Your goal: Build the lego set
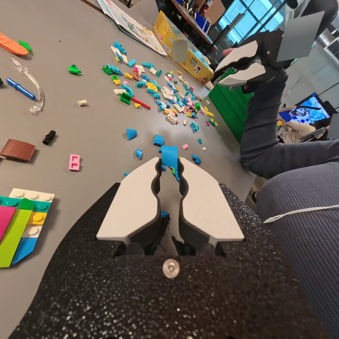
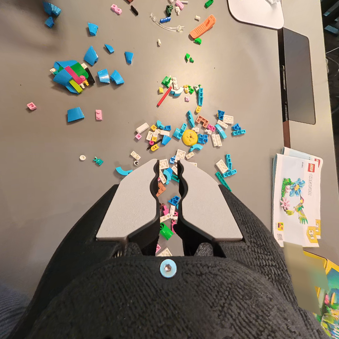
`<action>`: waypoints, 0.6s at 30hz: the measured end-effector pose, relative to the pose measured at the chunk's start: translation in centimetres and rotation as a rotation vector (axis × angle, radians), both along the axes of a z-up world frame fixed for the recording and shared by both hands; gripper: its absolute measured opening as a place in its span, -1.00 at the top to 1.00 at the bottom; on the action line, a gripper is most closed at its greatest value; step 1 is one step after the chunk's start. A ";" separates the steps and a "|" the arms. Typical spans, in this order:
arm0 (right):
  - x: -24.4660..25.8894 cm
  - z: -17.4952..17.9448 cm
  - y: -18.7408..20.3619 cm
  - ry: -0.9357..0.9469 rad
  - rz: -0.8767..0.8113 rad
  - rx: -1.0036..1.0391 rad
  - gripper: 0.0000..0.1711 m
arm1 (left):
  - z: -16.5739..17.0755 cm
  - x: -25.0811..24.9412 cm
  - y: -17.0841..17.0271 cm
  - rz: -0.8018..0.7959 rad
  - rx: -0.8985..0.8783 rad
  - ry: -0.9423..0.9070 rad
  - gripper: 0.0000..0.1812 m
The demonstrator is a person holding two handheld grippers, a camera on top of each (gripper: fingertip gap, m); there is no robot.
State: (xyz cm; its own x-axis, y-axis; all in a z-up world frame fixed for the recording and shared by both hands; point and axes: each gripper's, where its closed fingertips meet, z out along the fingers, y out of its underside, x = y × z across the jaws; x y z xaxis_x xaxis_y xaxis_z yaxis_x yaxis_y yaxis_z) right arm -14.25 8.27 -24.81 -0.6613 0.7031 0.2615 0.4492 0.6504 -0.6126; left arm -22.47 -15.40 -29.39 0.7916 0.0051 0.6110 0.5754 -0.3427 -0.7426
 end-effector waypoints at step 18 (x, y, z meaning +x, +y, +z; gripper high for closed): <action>0.0 -0.1 0.0 -0.004 0.001 0.003 0.81 | 0.6 -0.3 -0.4 0.018 0.059 -0.021 0.83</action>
